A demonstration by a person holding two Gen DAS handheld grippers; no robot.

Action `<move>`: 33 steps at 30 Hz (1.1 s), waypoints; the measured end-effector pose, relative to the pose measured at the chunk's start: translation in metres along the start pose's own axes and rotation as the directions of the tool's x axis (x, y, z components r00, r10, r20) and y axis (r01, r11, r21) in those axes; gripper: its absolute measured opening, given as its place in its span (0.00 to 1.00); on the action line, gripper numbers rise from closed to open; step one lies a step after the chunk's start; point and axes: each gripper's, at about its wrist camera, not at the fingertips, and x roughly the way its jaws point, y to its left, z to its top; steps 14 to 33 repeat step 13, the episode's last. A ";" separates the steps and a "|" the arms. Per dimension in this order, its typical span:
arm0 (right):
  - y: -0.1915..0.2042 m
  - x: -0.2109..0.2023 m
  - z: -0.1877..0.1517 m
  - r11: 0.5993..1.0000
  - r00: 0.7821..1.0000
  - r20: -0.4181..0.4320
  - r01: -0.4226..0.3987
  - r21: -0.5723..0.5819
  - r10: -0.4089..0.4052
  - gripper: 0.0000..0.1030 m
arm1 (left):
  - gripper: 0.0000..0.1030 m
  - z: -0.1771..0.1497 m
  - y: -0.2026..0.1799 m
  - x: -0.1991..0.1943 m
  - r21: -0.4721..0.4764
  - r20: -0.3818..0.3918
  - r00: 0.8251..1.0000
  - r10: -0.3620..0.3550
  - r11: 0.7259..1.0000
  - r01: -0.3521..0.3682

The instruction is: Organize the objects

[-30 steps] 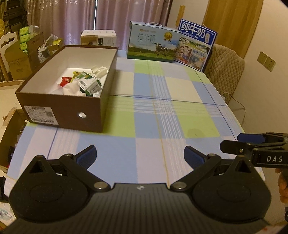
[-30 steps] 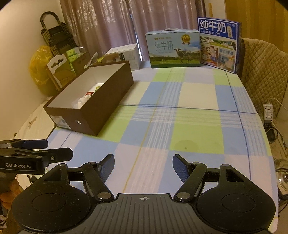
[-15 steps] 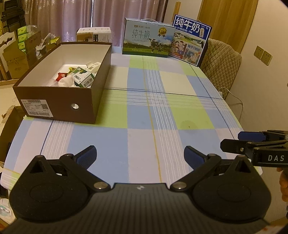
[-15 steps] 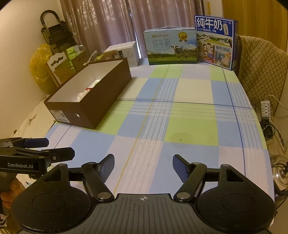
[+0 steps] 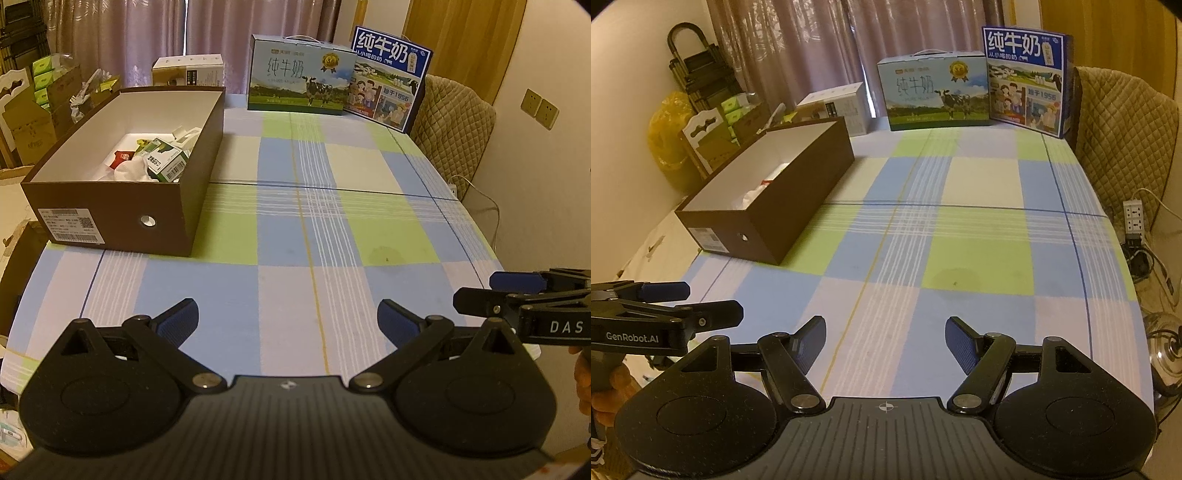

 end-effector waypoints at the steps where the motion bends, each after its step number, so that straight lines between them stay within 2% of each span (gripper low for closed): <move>1: -0.001 0.000 0.000 1.000 1.000 0.000 0.001 0.002 -0.001 0.67 | 0.99 0.000 0.000 0.001 0.000 -0.002 1.000 0.000 1.000 0.000; 13: -0.006 0.003 0.002 1.000 1.000 -0.003 -0.014 -0.002 0.014 0.67 | 0.99 0.001 -0.003 0.004 0.007 -0.001 1.000 0.024 1.000 -0.024; 33: -0.006 0.003 0.002 1.000 1.000 -0.003 -0.014 -0.002 0.014 0.67 | 0.99 0.001 -0.003 0.004 0.007 -0.001 1.000 0.024 1.000 -0.024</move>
